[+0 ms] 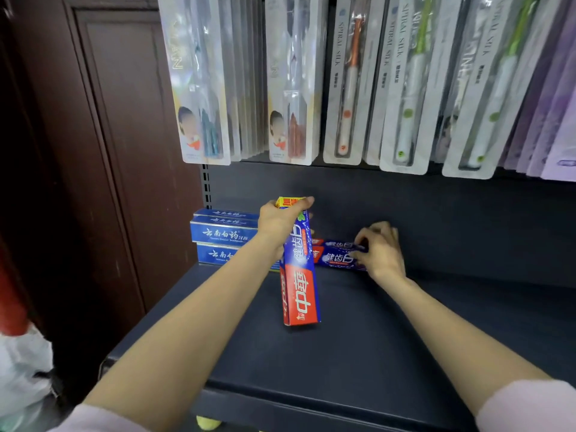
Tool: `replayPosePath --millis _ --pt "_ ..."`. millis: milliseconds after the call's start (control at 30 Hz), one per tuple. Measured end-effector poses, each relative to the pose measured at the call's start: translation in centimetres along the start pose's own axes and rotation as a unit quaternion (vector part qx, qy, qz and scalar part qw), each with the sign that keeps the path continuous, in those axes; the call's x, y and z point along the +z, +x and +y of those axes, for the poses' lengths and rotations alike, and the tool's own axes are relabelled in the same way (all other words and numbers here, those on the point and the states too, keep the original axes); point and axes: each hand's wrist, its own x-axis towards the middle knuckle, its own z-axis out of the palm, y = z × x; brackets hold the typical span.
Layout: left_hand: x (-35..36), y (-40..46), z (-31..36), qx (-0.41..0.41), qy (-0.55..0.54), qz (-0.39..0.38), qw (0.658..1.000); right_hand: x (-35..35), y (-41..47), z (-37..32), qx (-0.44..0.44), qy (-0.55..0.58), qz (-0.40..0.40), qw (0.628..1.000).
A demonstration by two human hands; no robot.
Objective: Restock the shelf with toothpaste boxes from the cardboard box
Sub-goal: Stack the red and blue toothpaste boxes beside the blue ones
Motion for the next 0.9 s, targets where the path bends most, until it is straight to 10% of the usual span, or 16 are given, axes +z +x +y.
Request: replayPosePath --millis 133,367,467,633,767,900 --pt "0.4 0.1 -0.3 -0.005 -0.024 0.001 1.000 -0.1 0.4 -0.9 -0.031 -0.089 -0.073 0.993" --pt "1.4 -0.4 -0.1 -0.021 -0.135 0.005 0.991 -4.4 -2.0 -6.6 0.050 0.348 -0.325 0.878" --pt "1.6 -1.1 0.9 -0.026 -0.166 -0.047 0.985 -4.8 -2.1 -6.7 0.056 0.369 -0.264 0.889" --pt "0.7 -3.1 0.8 -0.042 0.153 -0.212 0.964 -4.5 -1.2 -6.3 0.176 0.549 -0.100 0.811" --pt "0.6 -3.0 0.9 0.090 0.344 -0.172 0.919 -5.5 -0.9 -5.3 0.117 0.215 0.031 0.969" --pt "1.1 -1.9 1.8 0.229 0.510 -0.146 0.816 -6.8 -0.8 -4.7 -0.085 -0.094 0.024 0.992"
